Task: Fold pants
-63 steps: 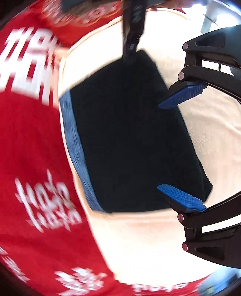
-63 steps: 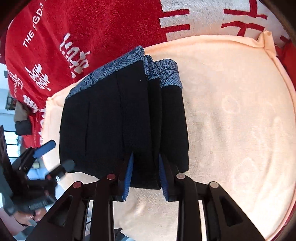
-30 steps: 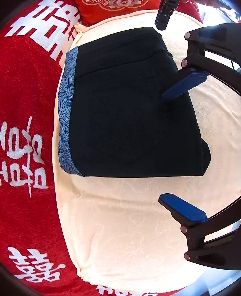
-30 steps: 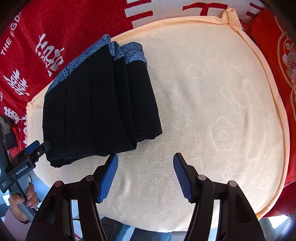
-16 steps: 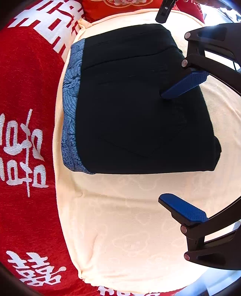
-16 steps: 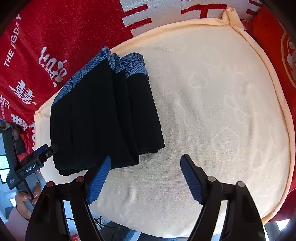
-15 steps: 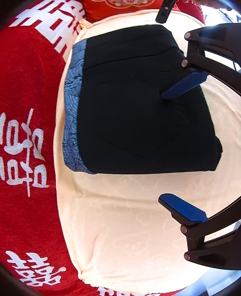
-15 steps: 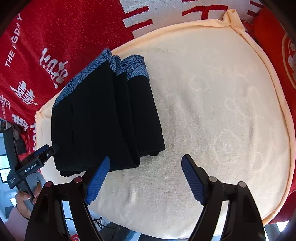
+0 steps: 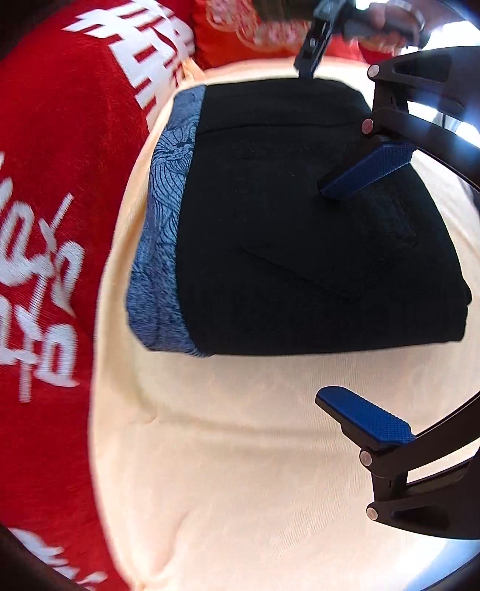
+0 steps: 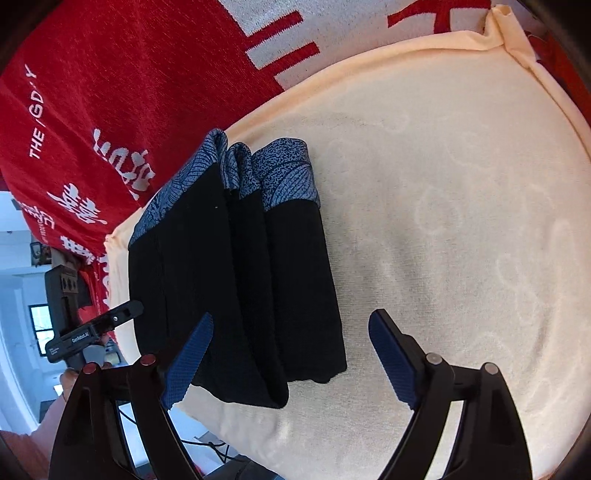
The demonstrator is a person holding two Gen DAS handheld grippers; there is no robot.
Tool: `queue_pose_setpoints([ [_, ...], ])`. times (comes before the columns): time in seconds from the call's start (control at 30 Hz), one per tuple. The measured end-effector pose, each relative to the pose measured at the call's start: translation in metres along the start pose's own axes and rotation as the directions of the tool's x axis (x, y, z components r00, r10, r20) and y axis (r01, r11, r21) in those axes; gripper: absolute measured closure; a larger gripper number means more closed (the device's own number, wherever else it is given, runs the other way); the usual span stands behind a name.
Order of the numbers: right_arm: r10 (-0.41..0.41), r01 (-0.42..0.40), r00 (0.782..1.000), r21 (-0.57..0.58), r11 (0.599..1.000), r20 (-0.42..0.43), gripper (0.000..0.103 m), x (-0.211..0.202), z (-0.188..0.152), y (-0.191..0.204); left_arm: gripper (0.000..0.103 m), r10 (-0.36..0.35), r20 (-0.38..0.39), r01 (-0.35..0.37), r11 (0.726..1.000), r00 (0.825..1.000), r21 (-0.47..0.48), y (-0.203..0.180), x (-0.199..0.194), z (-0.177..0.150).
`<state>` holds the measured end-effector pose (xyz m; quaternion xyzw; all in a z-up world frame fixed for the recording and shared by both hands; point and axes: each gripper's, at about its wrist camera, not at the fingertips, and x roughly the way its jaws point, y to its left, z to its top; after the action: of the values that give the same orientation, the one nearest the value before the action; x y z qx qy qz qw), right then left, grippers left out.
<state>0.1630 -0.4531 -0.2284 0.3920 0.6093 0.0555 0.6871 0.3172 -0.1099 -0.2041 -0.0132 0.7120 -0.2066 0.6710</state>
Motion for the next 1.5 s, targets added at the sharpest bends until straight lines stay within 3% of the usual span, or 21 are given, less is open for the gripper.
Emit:
queue_pose_setpoints([
  [0.2, 0.154, -0.155, 0.985, -0.013, 0.988, -0.082, 0.013, 0.020, 0.017, -0.011, 0.000, -0.157, -0.031, 0.156, 0.987, 0.987, -0.026, 0.021, 0.018, 0.013],
  [0.33, 0.234, -0.240, 0.965, -0.035, 0.970, -0.122, 0.012, 0.038, 0.027, -0.016, 0.000, -0.186, -0.033, 0.186, 0.982, 0.982, 0.003, 0.010, 0.027, 0.014],
  [0.43, 0.283, -0.293, 0.949, -0.059, 0.954, -0.140, 0.000, 0.043, 0.030, -0.013, 0.000, -0.187, -0.036, 0.187, 0.982, 0.982, 0.021, 0.000, 0.036, 0.018],
  [0.77, 0.283, -0.291, 0.944, -0.027, 0.956, -0.167, 0.000, 0.045, 0.033, -0.016, 0.000, -0.199, -0.035, 0.199, 0.980, 0.979, 0.010, -0.002, 0.042, 0.020],
  [0.9, 0.246, -0.250, 0.953, -0.001, 0.968, -0.174, 0.000, 0.047, 0.038, -0.009, 0.000, -0.193, -0.016, 0.193, 0.981, 0.981, 0.009, 0.001, 0.038, 0.017],
  [1.0, 0.181, -0.187, 0.969, -0.022, 0.982, -0.168, 0.013, 0.043, 0.036, -0.003, 0.010, -0.175, 0.041, 0.175, 0.985, 0.984, 0.014, -0.005, 0.029, 0.010],
  [1.03, 0.152, -0.158, 0.975, -0.030, 0.987, -0.163, 0.025, 0.040, 0.034, -0.003, 0.017, -0.165, 0.062, 0.164, 0.986, 0.984, 0.025, -0.009, 0.022, 0.006],
  [1.07, 0.163, -0.166, 0.975, -0.010, 0.986, -0.152, 0.035, 0.035, 0.033, -0.007, 0.023, -0.160, 0.074, 0.158, 0.987, 0.984, 0.030, -0.010, 0.018, 0.004],
  [1.17, 0.217, -0.214, 0.969, 0.037, 0.976, -0.120, 0.055, 0.020, 0.029, -0.013, 0.035, -0.142, 0.104, 0.139, 0.990, 0.984, 0.032, -0.017, 0.004, -0.001],
  [1.33, 0.249, -0.246, 0.958, 0.035, 0.969, -0.141, 0.058, 0.008, 0.013, -0.001, 0.037, -0.116, 0.111, 0.115, 0.993, 0.987, 0.016, -0.029, -0.019, -0.016],
  [1.5, 0.261, -0.260, 0.952, 0.028, 0.965, -0.158, 0.058, 0.000, -0.026, 0.015, 0.037, -0.112, 0.086, 0.110, 0.994, 0.990, 0.030, -0.030, -0.038, -0.047],
])
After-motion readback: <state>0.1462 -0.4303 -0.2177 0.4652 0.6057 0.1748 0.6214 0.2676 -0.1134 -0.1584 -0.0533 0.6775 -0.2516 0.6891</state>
